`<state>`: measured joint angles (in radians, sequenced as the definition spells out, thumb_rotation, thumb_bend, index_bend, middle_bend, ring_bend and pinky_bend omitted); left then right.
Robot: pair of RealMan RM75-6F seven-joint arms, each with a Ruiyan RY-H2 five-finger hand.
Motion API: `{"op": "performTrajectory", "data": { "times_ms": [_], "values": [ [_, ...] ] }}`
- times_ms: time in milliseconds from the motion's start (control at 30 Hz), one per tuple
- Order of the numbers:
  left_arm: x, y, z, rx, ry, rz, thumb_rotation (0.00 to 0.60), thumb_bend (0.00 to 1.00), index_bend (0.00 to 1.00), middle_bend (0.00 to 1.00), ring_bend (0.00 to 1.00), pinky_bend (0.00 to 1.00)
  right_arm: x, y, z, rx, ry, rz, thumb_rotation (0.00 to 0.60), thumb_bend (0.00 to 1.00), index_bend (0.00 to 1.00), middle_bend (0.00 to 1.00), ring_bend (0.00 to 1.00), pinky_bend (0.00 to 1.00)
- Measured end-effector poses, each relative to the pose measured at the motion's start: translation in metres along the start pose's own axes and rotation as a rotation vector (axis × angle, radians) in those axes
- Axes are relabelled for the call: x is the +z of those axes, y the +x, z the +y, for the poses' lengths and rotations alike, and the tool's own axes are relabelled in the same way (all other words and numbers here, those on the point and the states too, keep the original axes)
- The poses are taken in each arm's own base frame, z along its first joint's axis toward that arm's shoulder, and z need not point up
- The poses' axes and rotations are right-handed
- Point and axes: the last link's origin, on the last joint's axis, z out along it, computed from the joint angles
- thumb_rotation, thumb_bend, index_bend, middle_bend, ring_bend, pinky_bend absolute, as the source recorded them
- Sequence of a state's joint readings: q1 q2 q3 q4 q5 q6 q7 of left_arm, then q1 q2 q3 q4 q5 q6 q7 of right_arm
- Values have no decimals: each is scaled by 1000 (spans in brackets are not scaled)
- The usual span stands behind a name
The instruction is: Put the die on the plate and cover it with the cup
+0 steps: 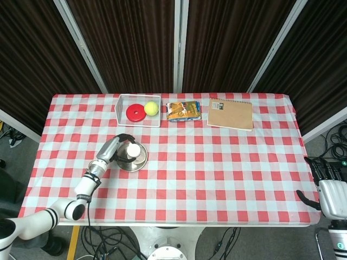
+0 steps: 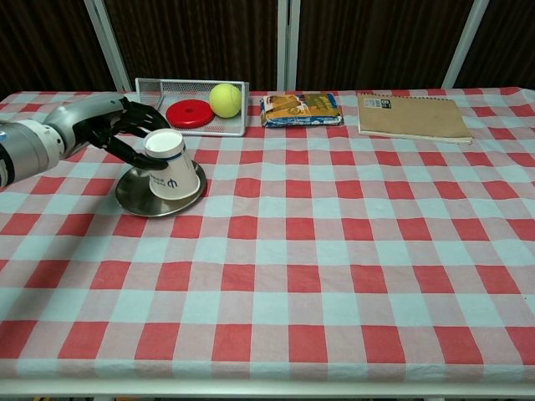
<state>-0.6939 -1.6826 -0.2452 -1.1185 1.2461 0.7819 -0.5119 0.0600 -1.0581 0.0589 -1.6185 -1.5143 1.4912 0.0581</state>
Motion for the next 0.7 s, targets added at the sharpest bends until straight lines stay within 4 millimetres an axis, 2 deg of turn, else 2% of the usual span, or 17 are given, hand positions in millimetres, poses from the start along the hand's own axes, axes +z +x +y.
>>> {"op": "performTrajectory", "data": {
  "times_ms": [200,433,700],
  "values": [
    [1,1,-5,59,11,14,600,283,474,250,129,117,2,-1,0,4,1,-4,600,115,101,166,47,121],
    [-5,12,-20,101,53,69,600,283,474,250,128,101,2,0,0,5,4,-1,600,115,100,166,47,121],
    [-12,6,-14,65,35,37,600,283,473,250,128,101,-2,0,1,7,3,0,600,115,100,166,46,121]
  ]
}}
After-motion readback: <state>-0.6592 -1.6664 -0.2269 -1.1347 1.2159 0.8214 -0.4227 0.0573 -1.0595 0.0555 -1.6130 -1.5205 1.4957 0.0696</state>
